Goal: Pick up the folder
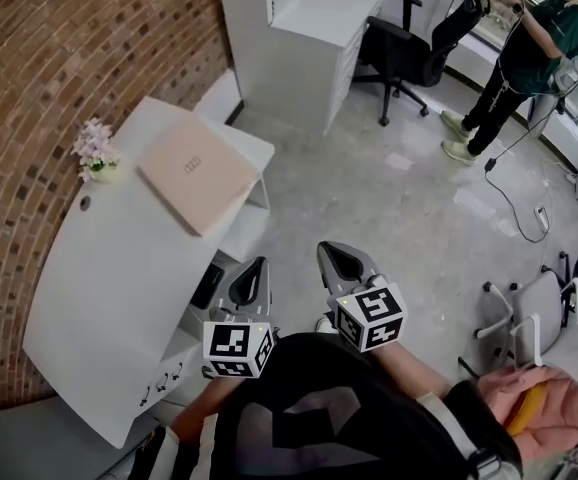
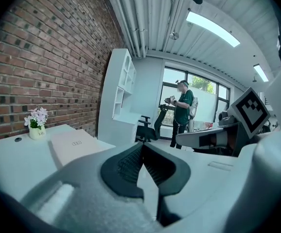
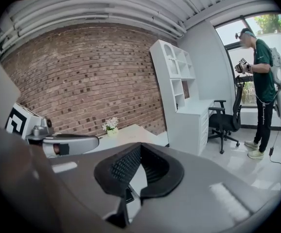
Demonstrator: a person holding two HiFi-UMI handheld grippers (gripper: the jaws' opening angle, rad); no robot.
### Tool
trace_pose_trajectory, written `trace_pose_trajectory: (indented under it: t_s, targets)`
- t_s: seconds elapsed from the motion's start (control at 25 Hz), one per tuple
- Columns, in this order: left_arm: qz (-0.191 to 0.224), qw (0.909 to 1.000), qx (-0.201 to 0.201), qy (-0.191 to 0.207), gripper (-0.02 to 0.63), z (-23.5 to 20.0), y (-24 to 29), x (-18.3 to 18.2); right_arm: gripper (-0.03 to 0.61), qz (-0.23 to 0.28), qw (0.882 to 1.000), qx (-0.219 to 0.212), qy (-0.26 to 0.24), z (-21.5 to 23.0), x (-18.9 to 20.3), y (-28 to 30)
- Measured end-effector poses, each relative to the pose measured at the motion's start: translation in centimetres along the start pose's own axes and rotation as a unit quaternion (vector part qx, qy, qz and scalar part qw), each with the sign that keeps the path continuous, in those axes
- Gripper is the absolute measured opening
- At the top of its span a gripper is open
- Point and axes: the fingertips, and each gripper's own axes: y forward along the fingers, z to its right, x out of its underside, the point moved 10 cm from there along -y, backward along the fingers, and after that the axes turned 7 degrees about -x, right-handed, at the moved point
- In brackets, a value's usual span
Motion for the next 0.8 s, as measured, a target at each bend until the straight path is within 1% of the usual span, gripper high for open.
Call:
trace_pose_trajectory:
  t_s: [0.16, 0.44, 0.64, 0.8]
  targets:
    - [0.0, 0.9999, 0.009, -0.01, 0.002, -2.9, 0.4, -0.3, 0.002, -0.001, 1.0, 0.014, -0.01, -1.4, -1.2, 2.4]
    - [-0.004, 0.9993, 0.031, -0.019, 0.002, -7.9, 0.2, -0.5, 0.002, -0.007, 0.999, 0.043, -0.008, -4.9, -2.0, 5.9]
    - [-0.002, 0.9989, 0.04, -0.023, 0.002, -11.4, -0.5, -0.6, 0.002, -0.017, 0.999, 0.05, -0.011, -7.7, -2.0, 8.4]
    - [-0.004, 0.9989, 0.038, -0.027, 0.002, -13.7, -0.8, -0.5, 0.002, -0.024, 0.998, 0.051, -0.023, -9.4, -2.4, 9.8]
